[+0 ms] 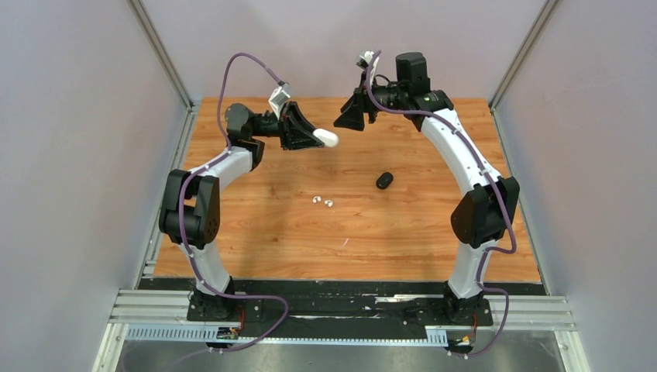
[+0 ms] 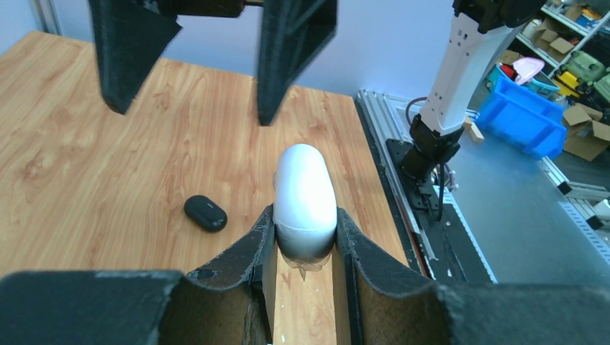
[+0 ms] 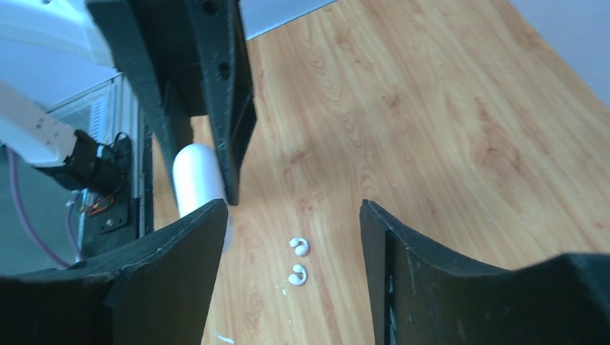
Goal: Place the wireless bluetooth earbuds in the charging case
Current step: Open the charging case to the charging case.
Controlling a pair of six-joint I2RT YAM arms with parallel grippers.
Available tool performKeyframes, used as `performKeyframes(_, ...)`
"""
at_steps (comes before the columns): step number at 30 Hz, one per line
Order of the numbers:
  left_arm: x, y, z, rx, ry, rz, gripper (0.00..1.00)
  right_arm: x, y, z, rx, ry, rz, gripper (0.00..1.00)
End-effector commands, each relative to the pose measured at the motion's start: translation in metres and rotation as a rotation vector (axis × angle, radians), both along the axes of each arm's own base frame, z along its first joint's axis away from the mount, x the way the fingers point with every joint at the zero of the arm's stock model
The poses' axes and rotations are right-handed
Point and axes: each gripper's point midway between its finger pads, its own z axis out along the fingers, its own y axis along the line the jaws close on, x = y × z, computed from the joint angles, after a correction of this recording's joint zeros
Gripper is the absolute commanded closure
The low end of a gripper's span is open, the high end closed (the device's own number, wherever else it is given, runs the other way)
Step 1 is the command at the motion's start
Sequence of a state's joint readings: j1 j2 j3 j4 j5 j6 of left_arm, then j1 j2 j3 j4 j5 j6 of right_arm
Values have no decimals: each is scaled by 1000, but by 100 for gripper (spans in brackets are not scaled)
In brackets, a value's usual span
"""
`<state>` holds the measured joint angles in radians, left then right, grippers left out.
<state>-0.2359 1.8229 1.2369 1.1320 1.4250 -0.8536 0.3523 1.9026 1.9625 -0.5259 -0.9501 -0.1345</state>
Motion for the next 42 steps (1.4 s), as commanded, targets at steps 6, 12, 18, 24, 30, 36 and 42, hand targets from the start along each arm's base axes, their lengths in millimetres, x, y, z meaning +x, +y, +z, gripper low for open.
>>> performKeyframes(6,3,-1,16,-31,-23,39,100,-53,10,8,63,18,200,29)
performKeyframes(12,0,-1,19,-25,-22,27,100,-49,17,-3,55,41,209,29)
performKeyframes(18,-1,0,23,-28,-23,30,100,-36,19,-12,38,52,174,33)
performKeyframes(24,-5,0,26,-24,-31,16,100,-4,15,-15,-9,2,48,44)
performKeyframes(30,-10,0,23,-16,-39,0,100,21,5,0,-1,-30,-32,50)
performKeyframes(36,-10,-1,25,-20,-52,-3,100,10,9,-5,15,11,12,56)
performKeyframes(42,-11,0,23,-15,-49,-8,100,15,6,-5,8,0,-13,62)
